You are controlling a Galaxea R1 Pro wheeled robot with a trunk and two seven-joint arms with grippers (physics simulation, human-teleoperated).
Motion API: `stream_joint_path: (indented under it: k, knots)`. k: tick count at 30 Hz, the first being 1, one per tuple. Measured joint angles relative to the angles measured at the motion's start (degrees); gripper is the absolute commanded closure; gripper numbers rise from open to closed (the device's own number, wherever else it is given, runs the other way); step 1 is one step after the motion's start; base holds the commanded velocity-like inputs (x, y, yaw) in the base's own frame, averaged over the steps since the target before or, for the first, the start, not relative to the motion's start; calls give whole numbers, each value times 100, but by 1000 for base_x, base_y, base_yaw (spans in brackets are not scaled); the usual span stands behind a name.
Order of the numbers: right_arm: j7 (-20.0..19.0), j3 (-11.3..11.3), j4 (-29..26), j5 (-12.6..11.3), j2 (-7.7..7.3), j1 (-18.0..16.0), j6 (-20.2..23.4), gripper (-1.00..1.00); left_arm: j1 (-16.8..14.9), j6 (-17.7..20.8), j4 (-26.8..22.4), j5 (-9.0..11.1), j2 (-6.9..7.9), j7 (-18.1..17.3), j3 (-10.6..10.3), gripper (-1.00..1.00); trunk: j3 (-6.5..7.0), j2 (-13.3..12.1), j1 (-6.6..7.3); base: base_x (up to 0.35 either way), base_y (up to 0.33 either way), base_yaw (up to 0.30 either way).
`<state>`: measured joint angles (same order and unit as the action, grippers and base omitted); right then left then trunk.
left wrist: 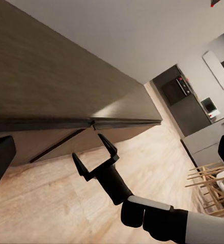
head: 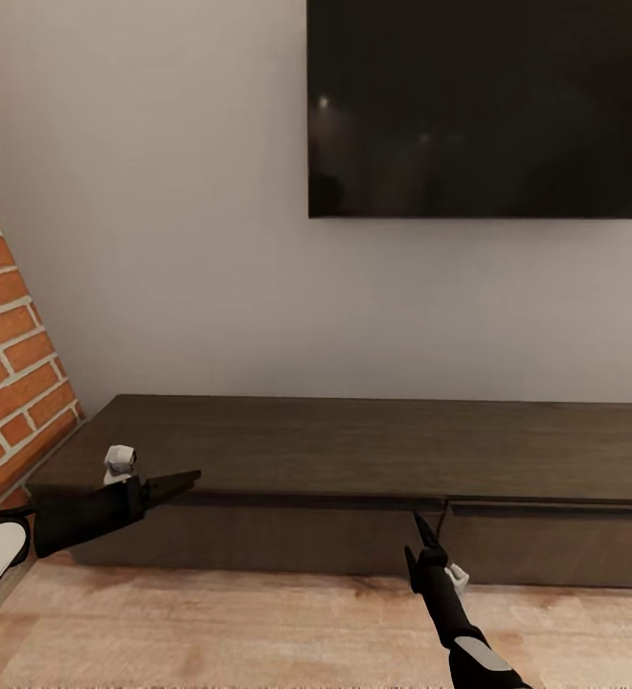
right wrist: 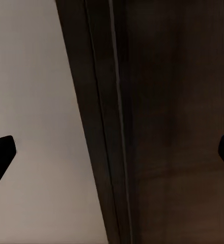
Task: Place each of the two pumpkins and all three candles from the living room inside a cabinet in the living room (use any cabinet), then make sure every cabinet is closed, and position the cauldron so it is next to a table in the living room.
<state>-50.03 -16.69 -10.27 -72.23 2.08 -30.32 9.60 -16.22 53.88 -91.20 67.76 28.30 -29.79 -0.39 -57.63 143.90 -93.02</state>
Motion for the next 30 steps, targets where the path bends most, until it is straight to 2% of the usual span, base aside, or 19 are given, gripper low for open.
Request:
stream_joint_path:
  k: [20,30]
  knots:
    - [-650,-12,-30,8,-55,17,0,-100,0,-3,4,-6,-3,-56,-2,-100,-443,27,-52,0,0,0]
    - [-717,-11,-37,14,-76,19,0,-100,0,-3,11,-8,4,-230,-2,-100,-444,27,-51,0,0,0]
